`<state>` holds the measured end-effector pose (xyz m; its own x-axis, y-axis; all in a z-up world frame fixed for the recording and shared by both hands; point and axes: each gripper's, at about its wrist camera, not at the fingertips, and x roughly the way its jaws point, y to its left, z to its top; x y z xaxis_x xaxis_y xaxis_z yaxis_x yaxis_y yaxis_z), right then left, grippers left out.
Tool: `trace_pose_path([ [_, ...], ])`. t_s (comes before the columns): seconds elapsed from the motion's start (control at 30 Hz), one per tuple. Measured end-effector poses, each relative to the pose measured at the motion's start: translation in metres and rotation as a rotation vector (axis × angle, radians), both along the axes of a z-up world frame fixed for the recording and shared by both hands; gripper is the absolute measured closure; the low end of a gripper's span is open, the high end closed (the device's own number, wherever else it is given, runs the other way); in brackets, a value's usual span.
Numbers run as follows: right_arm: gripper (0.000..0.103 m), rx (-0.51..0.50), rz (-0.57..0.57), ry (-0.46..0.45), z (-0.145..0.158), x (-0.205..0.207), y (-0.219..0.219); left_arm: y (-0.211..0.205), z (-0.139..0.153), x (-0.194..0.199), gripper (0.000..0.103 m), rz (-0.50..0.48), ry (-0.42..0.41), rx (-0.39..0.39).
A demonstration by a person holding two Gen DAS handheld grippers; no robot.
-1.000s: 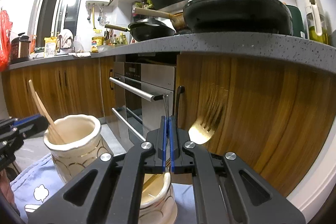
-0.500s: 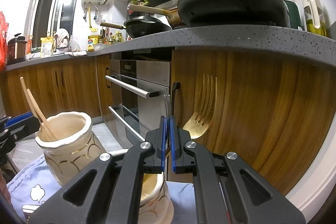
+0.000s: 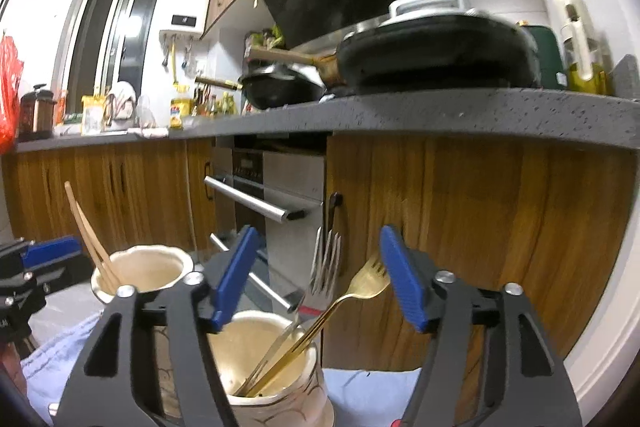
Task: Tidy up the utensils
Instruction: 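Release the chopstick into the tall cup with the left tool while the right releases the fork, then withdraw both open tools back toward the remaining utensils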
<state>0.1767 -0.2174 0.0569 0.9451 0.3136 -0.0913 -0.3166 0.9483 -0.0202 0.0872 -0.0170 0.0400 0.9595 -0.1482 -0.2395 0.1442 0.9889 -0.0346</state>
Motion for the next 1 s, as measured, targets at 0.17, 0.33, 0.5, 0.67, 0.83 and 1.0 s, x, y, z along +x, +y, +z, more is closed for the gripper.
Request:
trace_pose_path([
  [0.17,0.01,0.03,-0.029,0.025,0.004,-0.012,-0.004,0.004,0.001,-0.007,0.025,0.007,0.001,-0.004],
  [0.33,0.005,0.023,-0.039,0.06,0.002,-0.028,-0.002,0.011,-0.006,-0.018,0.012,0.022,0.038,-0.003],
  [0.5,0.005,0.005,-0.028,0.091,-0.008,-0.055,0.001,0.02,-0.018,-0.031,0.007,0.032,0.085,0.02],
  [0.67,0.005,-0.026,-0.011,0.16,-0.024,-0.074,0.006,0.026,-0.03,-0.038,0.005,0.043,0.131,0.05],
  [0.83,0.005,-0.067,-0.01,0.214,-0.04,-0.087,0.01,0.032,-0.039,-0.041,0.005,0.058,0.184,0.045],
  [1.0,0.005,-0.038,0.005,0.291,-0.052,-0.095,0.006,0.039,-0.047,-0.046,0.005,0.087,0.221,0.024],
])
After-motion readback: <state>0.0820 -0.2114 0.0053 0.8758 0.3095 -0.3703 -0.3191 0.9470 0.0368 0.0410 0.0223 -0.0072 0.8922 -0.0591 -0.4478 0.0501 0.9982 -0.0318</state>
